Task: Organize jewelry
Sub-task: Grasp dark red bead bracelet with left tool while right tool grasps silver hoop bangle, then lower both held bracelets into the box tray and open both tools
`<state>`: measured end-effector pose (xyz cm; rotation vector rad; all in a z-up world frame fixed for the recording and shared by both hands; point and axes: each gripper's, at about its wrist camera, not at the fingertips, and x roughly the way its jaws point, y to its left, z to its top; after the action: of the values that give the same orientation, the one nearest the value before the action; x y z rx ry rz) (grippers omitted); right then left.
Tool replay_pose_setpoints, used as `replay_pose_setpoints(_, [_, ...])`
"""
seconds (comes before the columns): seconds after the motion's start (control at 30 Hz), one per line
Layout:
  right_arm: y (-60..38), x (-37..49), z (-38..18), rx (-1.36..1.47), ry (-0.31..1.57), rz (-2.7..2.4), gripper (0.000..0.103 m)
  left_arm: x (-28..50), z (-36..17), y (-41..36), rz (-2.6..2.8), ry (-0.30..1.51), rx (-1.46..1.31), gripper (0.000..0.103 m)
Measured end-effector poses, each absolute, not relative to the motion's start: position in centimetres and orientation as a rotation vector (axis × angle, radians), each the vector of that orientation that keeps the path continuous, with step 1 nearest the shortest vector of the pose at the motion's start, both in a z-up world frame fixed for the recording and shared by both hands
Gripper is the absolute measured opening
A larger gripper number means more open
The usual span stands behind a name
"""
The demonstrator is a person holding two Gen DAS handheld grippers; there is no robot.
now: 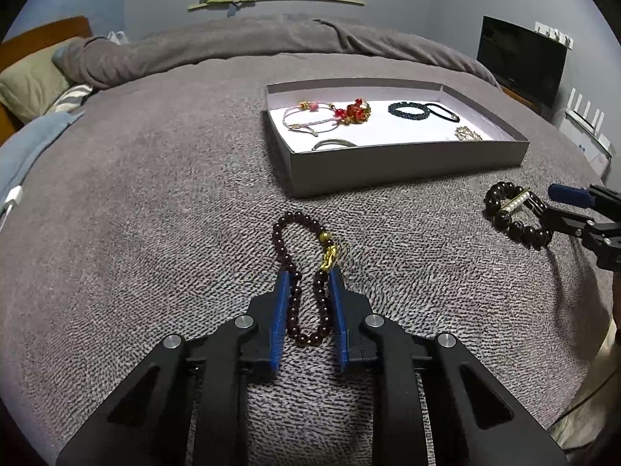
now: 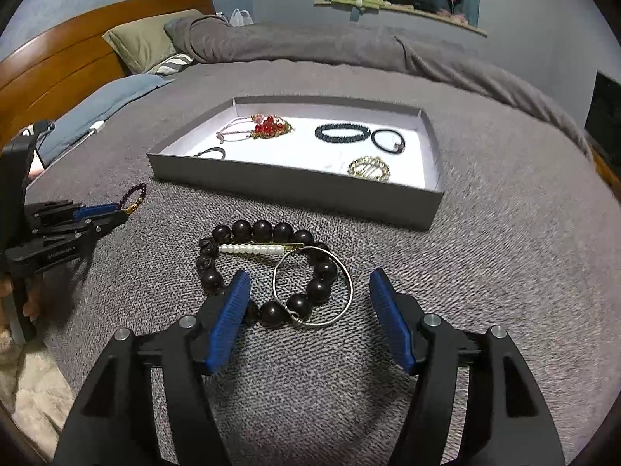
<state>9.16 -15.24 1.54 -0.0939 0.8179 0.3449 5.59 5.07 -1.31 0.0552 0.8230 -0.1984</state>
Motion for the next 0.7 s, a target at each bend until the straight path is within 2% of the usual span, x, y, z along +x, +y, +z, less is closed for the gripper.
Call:
replay_pose_setpoints(0.07, [-15.4, 9.5, 1.4, -0.081, 0.830, 0.345, 0.058, 5.6, -1.3, 5.1, -0.198, 0.823, 0.056, 0.022])
replay_pose_setpoints(0.1, [-15.4, 9.5, 1.2, -0.075, 0.838, 0.354, 0.046, 5.6, -1.3, 5.1, -0.199, 0.823, 0.055, 0.022])
replay_pose_setpoints(0.3, [-15.5, 9.1, 1.8, -0.087, 0.803, 0.340, 0.046, 5.5, -0.9, 5.2, -0.211, 0.807, 0.046, 0.015])
replay_pose_setpoints(0.33, [-15.6, 9.1, 2.0, -0.087, 0.796, 0.334, 0.046, 5.4, -0.8, 5.2, -0.214, 0.804, 0.045, 0.007])
replay_pose_setpoints(0.7, [-17.1, 9.0, 4.3, -0.055, 0.723, 0.314, 0.046, 4.3, 2.1, 5.0, -0.228, 0.701, 0.028, 0.006])
